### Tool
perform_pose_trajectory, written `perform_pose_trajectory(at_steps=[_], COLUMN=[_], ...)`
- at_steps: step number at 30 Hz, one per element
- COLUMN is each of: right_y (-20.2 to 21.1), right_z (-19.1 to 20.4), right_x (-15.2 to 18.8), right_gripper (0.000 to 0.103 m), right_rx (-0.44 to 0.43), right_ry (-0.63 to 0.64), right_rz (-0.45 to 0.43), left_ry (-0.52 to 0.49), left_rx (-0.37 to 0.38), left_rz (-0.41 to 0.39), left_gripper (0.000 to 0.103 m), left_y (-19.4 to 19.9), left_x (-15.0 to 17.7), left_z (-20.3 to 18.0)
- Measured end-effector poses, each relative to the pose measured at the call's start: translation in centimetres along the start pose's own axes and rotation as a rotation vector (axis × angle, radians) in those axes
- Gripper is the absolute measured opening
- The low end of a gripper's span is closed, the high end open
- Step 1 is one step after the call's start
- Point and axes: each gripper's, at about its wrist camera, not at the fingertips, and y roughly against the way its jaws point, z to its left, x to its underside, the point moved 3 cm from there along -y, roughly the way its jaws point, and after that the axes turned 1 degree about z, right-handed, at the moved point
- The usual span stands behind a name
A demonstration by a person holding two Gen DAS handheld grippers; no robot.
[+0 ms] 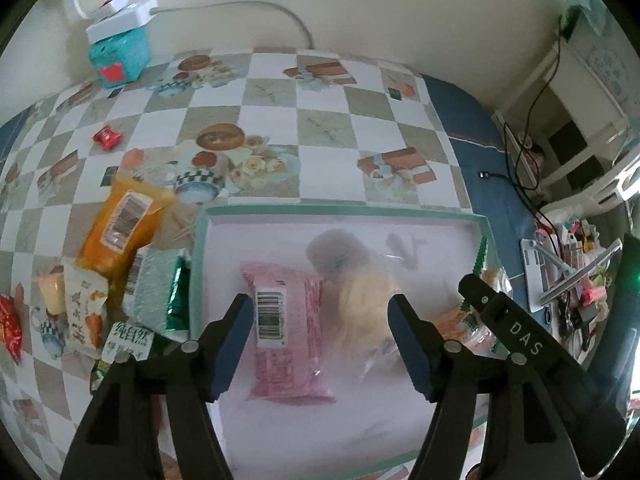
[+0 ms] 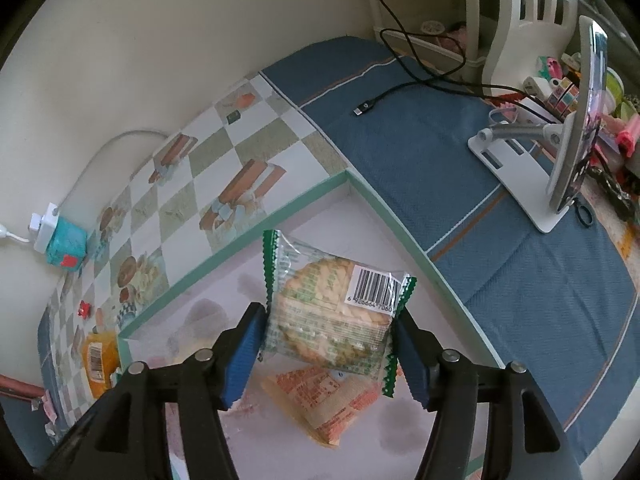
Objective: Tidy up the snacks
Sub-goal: 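Carry both items over the white tray and open both tools to release them, then withdraw both tools from the tray toward the remaining snacks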
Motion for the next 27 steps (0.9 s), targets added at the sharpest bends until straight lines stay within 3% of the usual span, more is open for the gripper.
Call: perform_pose_trajectory(at_steps=[4,5,6,7,12,16,20,27], right_y=[0.6,0.9,1.2,1.4,2.6,3.7,4.9,6.1], right_z=[-0.2,-0.2,-0.2,-0.2,0.7,1.1,2.1,4.5], right_x=[0.3,0.4,0.5,0.6,1.7,2.4,3.2,6.0], right_gripper=[0.076,0.08,0.081,0.081,0.082,0.102,0.102,0.103], right_rx=[0.012,0.016,0.02,0.022,0.037,0.043,0.058,0.068], right_ry=[0.005,0.007,0.01,0.014,0.055,0.072,0.108,0.199], right_rz=[0.002,-0.005,-0.01,-0.013,-0.024,-0.047,-0.07,-0.078], left_ry=[0.034,0.046,0.058,0.067,0.106,0.126,0.165,0.242], left_rx=[-0.031,-0.042,-0.05,-0.055,-0.11,-0.161,-0.205,-0.265], left_rz=[0.003,0.005,0.006,0.004,-0.011,-0.035,-0.061,-0.078], left_gripper=[0.073,0.077,0.089,0.091,0.091,0.092,0.101,0.102], left_y=[0.6,0.8,1.1,1.2,2.5,3.8,5.2,7.0], left_x=[0.1,0.2,0.2,0.3,0.7,1.3,1.9,3.9], left_z=[1.5,2.0,2.6,3.0,5.6,7.9,10.6,15.3])
